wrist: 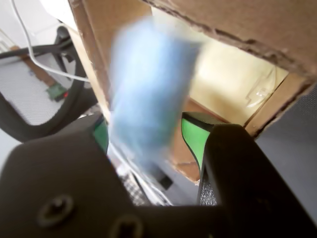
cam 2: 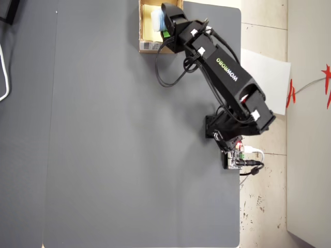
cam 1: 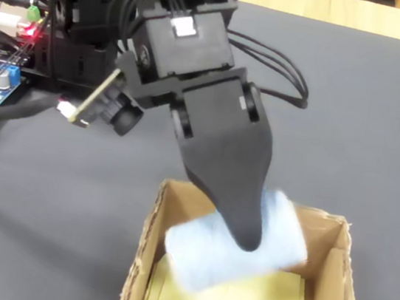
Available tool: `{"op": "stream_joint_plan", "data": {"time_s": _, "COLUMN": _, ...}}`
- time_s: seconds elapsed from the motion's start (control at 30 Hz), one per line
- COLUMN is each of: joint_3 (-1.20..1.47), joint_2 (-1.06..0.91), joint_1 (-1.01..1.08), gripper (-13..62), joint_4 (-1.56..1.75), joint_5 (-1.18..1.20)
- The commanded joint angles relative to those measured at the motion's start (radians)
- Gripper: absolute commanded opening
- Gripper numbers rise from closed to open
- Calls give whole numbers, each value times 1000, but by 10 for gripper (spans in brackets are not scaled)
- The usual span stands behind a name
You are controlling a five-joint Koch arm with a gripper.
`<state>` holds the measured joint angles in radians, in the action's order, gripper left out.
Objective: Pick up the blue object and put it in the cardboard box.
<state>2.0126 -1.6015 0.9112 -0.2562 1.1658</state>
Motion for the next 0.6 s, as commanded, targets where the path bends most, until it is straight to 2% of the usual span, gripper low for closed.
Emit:
{"op": "stream_joint_plan", "data": {"time_s": 0.0, "joint_3": -71, "joint_2": -14, "joint_1": 0, "gripper": 307, "joint_4": 17, "joint_5": 15}}
{"op": "stream_joint_plan", "data": {"time_s": 0.27, "joint_3": -63, "joint_2": -29, "joint_1": -20, "gripper": 318, "joint_4": 141, "joint_5": 140}}
{"op": "stream_joint_plan", "data": {"time_s": 0.57, "joint_3": 37, "joint_2": -167, "joint_1": -184, "gripper": 318, "joint_4": 330, "joint_5": 353}}
